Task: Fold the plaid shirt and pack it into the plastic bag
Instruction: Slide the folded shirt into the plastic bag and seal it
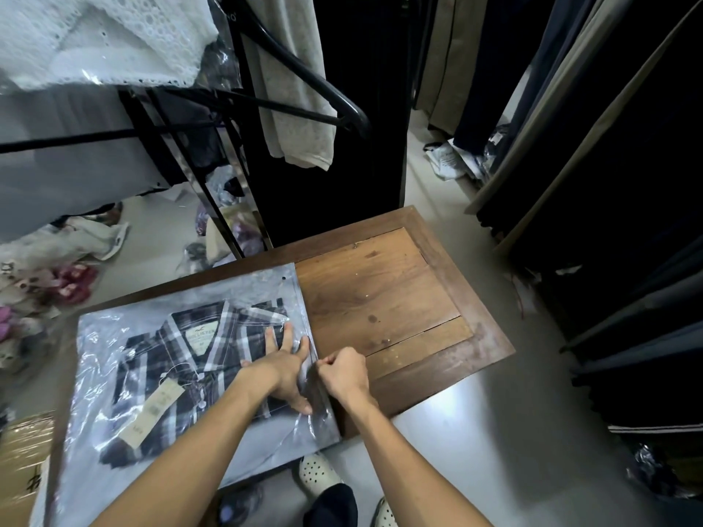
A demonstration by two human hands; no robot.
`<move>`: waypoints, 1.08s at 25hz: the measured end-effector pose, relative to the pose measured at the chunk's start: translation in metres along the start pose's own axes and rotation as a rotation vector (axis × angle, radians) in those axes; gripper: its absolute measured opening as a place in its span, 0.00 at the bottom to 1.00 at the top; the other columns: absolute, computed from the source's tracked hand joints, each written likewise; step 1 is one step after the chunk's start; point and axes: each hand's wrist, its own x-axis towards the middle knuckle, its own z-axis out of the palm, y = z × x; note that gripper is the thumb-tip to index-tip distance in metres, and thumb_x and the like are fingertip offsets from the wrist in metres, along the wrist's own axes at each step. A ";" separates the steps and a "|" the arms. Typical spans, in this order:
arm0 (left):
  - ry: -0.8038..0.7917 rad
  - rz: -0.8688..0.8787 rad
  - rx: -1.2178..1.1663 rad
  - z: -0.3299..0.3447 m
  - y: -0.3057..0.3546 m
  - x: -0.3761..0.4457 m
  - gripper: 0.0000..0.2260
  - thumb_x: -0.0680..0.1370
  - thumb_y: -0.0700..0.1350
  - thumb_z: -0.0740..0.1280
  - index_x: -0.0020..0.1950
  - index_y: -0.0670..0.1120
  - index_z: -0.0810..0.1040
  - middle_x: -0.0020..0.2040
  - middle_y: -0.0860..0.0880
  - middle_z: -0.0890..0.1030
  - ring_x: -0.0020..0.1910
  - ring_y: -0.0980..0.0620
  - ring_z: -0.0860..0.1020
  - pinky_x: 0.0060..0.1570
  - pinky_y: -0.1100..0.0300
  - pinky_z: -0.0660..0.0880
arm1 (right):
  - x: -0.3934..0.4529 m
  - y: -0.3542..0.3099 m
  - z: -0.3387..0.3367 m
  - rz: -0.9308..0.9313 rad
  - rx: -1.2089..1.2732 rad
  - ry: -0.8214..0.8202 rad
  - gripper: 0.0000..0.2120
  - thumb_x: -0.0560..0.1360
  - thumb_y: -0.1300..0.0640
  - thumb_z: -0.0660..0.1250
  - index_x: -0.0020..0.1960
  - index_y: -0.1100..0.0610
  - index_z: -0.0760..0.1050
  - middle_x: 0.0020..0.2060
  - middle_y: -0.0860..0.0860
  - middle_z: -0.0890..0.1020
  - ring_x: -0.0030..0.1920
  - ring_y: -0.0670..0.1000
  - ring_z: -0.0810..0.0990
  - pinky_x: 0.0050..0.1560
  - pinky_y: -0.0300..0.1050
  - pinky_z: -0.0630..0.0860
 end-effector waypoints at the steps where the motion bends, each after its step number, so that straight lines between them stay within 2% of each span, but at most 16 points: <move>1: 0.008 -0.008 0.000 0.001 0.003 -0.004 0.63 0.66 0.58 0.81 0.81 0.55 0.33 0.72 0.51 0.18 0.74 0.38 0.23 0.70 0.22 0.52 | -0.003 0.002 -0.001 -0.001 -0.004 -0.006 0.10 0.75 0.56 0.70 0.48 0.59 0.87 0.49 0.60 0.88 0.57 0.60 0.84 0.54 0.43 0.78; 8: 0.097 -0.028 0.013 0.016 0.010 -0.011 0.65 0.65 0.59 0.82 0.81 0.54 0.33 0.75 0.49 0.20 0.75 0.37 0.25 0.67 0.18 0.49 | -0.022 0.012 -0.008 0.020 -0.072 -0.044 0.10 0.73 0.53 0.69 0.44 0.57 0.86 0.47 0.56 0.88 0.52 0.58 0.86 0.52 0.45 0.80; 12: 0.138 -0.034 0.029 0.020 0.009 -0.006 0.66 0.63 0.61 0.82 0.81 0.54 0.33 0.75 0.49 0.20 0.75 0.37 0.25 0.66 0.17 0.49 | -0.033 0.024 -0.013 0.002 -0.177 -0.031 0.11 0.75 0.49 0.70 0.49 0.56 0.86 0.51 0.55 0.87 0.55 0.58 0.85 0.54 0.47 0.80; 19: 0.177 -0.076 0.049 0.024 0.014 -0.007 0.65 0.64 0.62 0.81 0.82 0.53 0.34 0.76 0.49 0.21 0.76 0.36 0.26 0.67 0.18 0.50 | -0.049 0.042 -0.017 -0.025 -0.234 -0.032 0.11 0.76 0.50 0.68 0.49 0.55 0.86 0.48 0.53 0.87 0.52 0.57 0.85 0.53 0.47 0.79; 23: 0.204 -0.205 0.143 0.026 0.033 -0.009 0.64 0.64 0.62 0.81 0.81 0.52 0.34 0.76 0.43 0.21 0.78 0.31 0.32 0.65 0.17 0.54 | -0.053 0.050 -0.018 -0.037 -0.214 -0.022 0.10 0.76 0.49 0.70 0.50 0.52 0.87 0.48 0.52 0.88 0.52 0.56 0.86 0.51 0.45 0.78; 27: 0.305 -0.273 0.224 0.032 0.052 -0.007 0.64 0.63 0.57 0.83 0.83 0.47 0.40 0.81 0.42 0.31 0.79 0.27 0.41 0.62 0.17 0.59 | -0.056 0.052 -0.019 -0.062 -0.252 -0.046 0.14 0.77 0.50 0.68 0.54 0.60 0.83 0.55 0.59 0.85 0.58 0.62 0.83 0.54 0.49 0.78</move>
